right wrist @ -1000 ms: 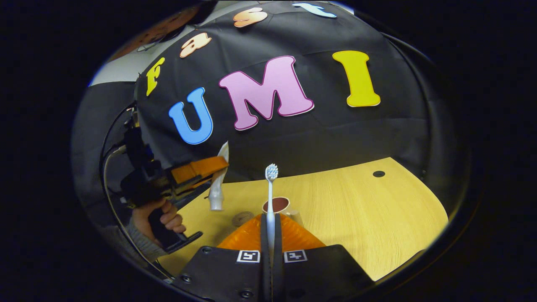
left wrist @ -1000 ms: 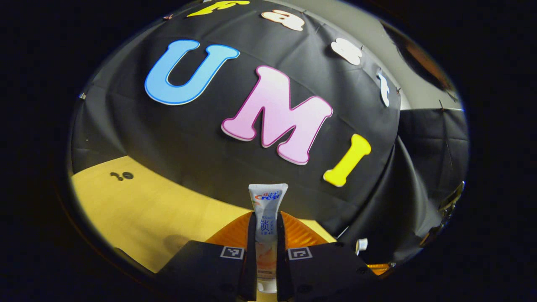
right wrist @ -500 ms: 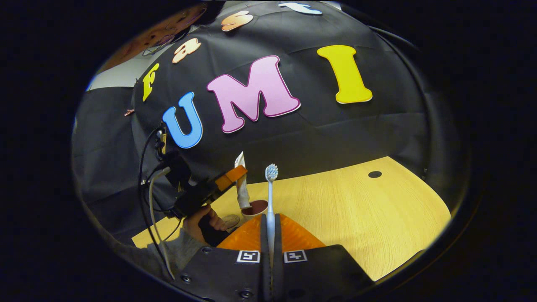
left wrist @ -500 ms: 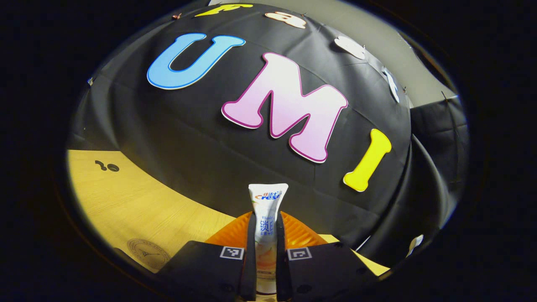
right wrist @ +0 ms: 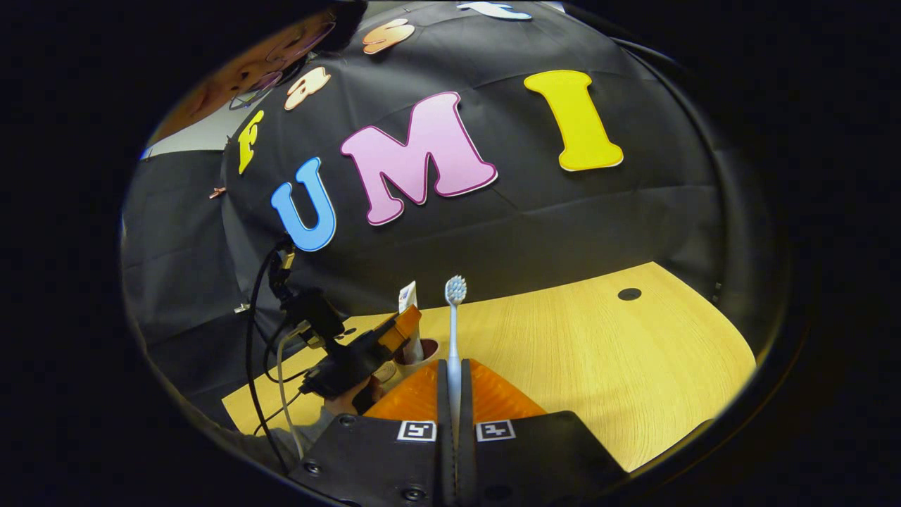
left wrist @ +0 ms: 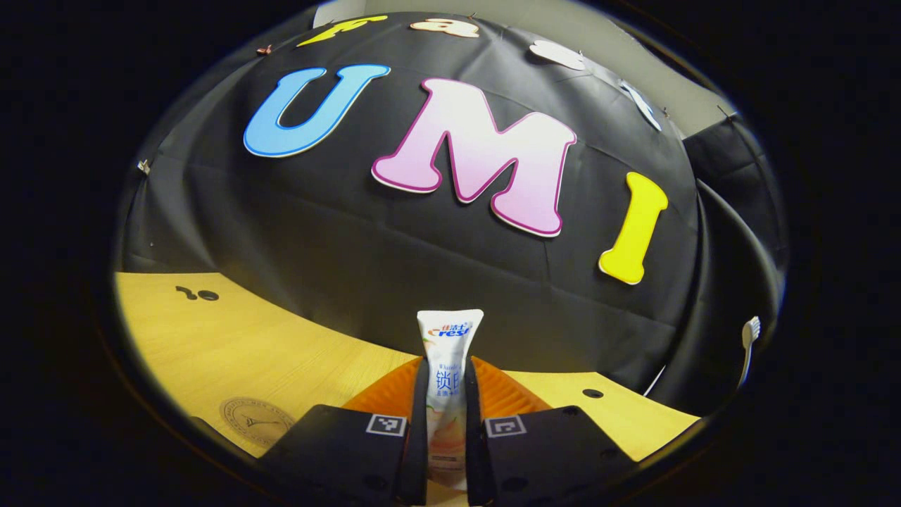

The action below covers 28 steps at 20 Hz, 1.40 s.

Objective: Put the toothbrush and toothpaste on the desktop into the cup, then pick up the cup and place it on the coaster on the desktop.

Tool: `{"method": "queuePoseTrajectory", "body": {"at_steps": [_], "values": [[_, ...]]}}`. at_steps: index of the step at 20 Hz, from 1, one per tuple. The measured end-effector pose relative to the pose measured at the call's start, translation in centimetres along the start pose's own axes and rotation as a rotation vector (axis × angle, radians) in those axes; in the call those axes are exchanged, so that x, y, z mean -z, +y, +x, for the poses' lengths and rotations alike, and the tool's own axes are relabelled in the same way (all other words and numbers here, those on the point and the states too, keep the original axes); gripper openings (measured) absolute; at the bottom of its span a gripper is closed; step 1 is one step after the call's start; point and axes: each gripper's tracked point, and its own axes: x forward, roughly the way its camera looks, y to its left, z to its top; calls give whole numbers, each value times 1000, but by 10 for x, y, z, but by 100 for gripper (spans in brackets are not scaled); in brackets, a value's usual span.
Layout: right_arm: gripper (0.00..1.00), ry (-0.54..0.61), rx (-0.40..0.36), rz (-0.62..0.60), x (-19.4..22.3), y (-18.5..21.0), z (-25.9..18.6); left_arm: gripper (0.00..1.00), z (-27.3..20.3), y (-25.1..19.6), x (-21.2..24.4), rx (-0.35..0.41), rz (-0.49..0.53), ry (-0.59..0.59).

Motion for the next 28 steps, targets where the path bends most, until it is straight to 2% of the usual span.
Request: {"method": "queuePoseTrajectory", "body": {"at_steps": [2, 3, 5, 6, 7, 8, 9, 10, 11, 12, 14, 15, 16, 17, 24, 28], "values": [[6, 1, 6, 2, 1, -3, 2, 27, -3, -2, 7, -4, -18, 15], [6, -1, 8, 2, 0, -4, 2, 34, -5, -3, 11, -4, -21, 23], [6, -7, 8, 11, -1, -3, 3, 31, -11, -9, 17, 18, -25, 41], [6, -11, 5, 18, -3, -2, 4, 33, -15, -12, 20, 29, -30, 54], [6, -16, 2, 25, -4, -1, 5, 46, -18, -11, 21, 24, -27, 56], [6, -21, 0, 30, -6, 1, 6, 48, -19, -9, 20, 19, -27, 46], [6, -26, -2, 35, -8, 2, 8, 39, -22, -8, 18, 20, -38, 46], [6, -34, -7, 39, -11, 4, 10, 41, -25, -7, 17, 21, -54, 50], [6, -44, -12, 43, -15, 7, 12, 55, -28, -3, 16, 15, -69, 55], [6, -58, -17, 48, -20, 10, 16, 58, -31, 0, 16, 10, -83, 62], [6, -94, -32, 60, -33, 18, 27, 52, -41, 9, 15, -2, -113, 71], [6, -110, -43, 71, -38, 22, 34, 63, -48, 12, 13, -8, -134, 74], [6, -128, -53, 80, -44, 26, 40, 63, -54, 12, 13, 0, -155, 80], [6, -147, -64, 87, -51, 31, 48, 54, -61, 13, 13, 0, -171, 88], [5, -247, -132, 23, -79, 66, 117, 55, -113, 28, -1, 0, -172, 105], [6, -260, -118, -56, -73, 69, 159, 55, -150, 44, 0, -13, -140, 147]]}}
